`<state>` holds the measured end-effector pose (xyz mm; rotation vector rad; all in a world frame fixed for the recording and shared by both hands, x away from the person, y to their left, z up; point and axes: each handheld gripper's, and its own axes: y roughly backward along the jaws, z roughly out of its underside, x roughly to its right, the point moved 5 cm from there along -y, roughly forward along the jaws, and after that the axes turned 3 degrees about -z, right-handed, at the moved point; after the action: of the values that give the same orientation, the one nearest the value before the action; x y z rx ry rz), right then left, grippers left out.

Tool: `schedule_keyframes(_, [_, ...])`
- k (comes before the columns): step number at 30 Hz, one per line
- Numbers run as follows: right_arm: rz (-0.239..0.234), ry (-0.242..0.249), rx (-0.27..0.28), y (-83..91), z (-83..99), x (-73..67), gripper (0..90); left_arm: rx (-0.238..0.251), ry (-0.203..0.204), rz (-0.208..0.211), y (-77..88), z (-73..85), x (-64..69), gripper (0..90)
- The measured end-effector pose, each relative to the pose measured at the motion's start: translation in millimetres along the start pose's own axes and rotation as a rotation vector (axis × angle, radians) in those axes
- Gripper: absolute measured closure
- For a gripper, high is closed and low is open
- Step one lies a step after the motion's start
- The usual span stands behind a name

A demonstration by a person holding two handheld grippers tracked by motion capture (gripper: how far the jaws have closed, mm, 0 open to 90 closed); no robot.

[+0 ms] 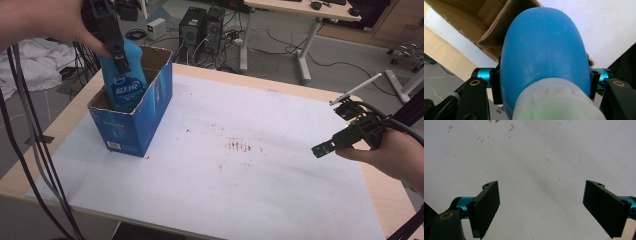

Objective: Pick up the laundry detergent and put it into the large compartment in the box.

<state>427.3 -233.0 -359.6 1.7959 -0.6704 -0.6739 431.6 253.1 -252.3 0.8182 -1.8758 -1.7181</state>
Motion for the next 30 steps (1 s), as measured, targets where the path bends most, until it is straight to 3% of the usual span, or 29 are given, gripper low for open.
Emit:
schedule_keyframes(10, [-0.003, 0.002, -0.002, -1.2, 2.1, 0.1, 13.5, -0.037, -0.017, 0.010, -33.9, 3.1, 3.6, 38.0])
schedule_keyframes(13, [-0.004, 0.000, -0.005, -2.8, 3.4, 0.2, 13.5, -0.047, 0.000, 0.010, -42.9, 3.9, 4.7, 38.0])
schedule_keyframes(18, [-0.006, 0.002, -0.001, -2.9, 3.9, 0.4, 13.5, -0.047, 0.013, 0.019, -54.8, 5.1, 5.4, 38.0])
schedule_keyframes(30, [-0.006, -0.002, 0.000, -3.8, 7.0, 1.2, 13.5, -0.057, -0.014, 0.019, -77.4, 8.8, 9.3, 37.9])
